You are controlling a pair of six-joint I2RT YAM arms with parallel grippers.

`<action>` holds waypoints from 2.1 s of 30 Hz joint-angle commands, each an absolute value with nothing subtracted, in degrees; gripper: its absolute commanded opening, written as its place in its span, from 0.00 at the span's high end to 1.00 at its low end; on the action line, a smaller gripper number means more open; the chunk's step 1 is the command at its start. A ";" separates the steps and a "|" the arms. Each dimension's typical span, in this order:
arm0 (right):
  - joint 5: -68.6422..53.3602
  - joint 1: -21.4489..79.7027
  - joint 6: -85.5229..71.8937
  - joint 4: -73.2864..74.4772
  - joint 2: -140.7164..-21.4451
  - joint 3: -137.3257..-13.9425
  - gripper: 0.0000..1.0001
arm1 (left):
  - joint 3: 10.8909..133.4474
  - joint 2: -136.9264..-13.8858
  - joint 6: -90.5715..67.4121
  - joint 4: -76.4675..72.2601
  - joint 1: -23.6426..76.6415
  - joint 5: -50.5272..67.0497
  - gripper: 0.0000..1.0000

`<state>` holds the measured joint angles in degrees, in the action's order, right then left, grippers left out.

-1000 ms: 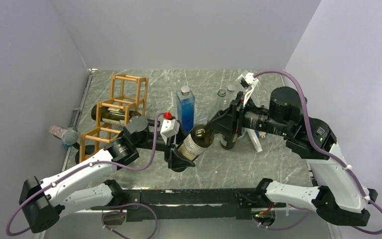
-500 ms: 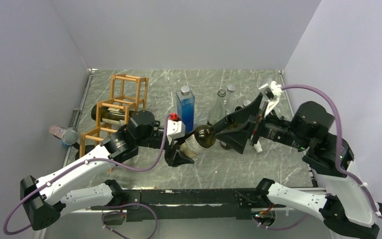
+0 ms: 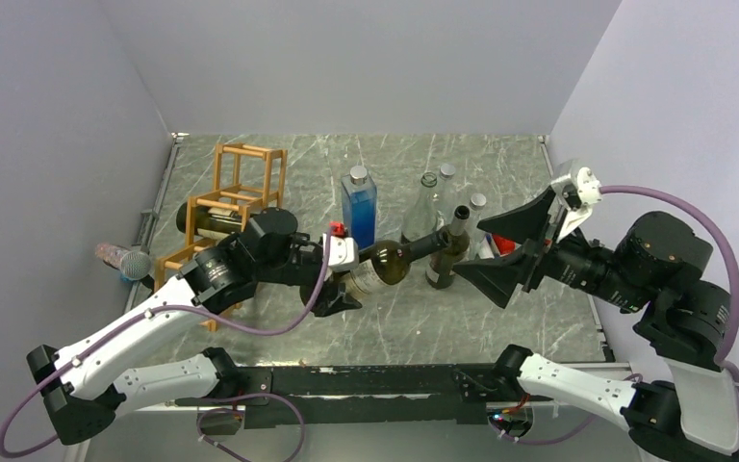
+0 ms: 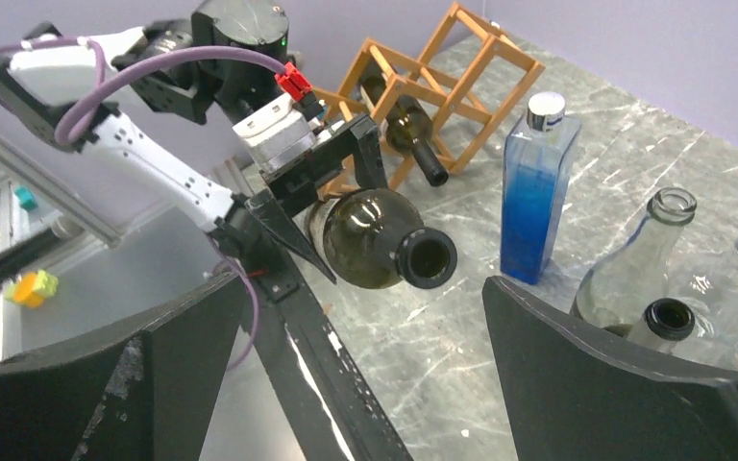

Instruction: Put the wine bottle on the wine rack

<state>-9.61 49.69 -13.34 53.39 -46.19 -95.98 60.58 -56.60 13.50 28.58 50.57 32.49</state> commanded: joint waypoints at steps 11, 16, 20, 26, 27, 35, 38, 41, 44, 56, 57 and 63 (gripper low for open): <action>-8.50 49.92 -5.90 64.13 -50.13 -90.18 0.01 | 53.81 -62.19 21.02 26.18 64.95 12.49 0.99; -6.96 50.01 -1.62 66.91 -52.07 -85.39 0.03 | 50.30 -63.10 20.60 23.39 67.31 11.10 0.99; -12.44 50.53 1.55 67.24 -53.48 -80.65 0.03 | 49.41 -61.60 20.34 23.30 69.01 9.23 0.99; -15.06 52.99 1.94 65.17 -54.97 -75.66 0.03 | 50.03 -61.26 20.53 24.16 69.26 7.17 0.99; -14.88 53.45 2.06 65.27 -55.31 -75.05 0.03 | 50.02 -61.26 20.56 24.43 69.26 6.53 0.99; -17.22 55.05 2.63 64.10 -57.60 -72.18 0.09 | 50.95 -61.99 21.02 25.12 69.26 5.87 0.99; -20.50 55.02 2.96 62.88 -58.09 -71.75 0.10 | 51.27 -62.21 20.74 25.70 69.26 5.83 0.99; -19.38 55.11 3.33 63.87 -60.00 -71.58 0.10 | 50.52 -60.67 20.78 25.29 69.26 5.71 0.99; -18.84 55.11 3.60 63.72 -61.26 -70.43 0.08 | 50.39 -58.93 20.66 25.06 69.26 6.05 0.99; -20.88 55.11 2.87 62.94 -65.98 -68.94 0.27 | 49.75 -54.35 21.14 25.44 69.26 6.27 0.99; -21.14 55.11 2.71 62.93 -66.27 -69.11 0.33 | 49.83 -54.28 21.12 25.48 69.26 6.16 0.99; -21.23 55.42 1.90 63.06 -67.45 -69.15 0.88 | 49.92 -53.19 19.93 24.98 69.26 4.57 0.99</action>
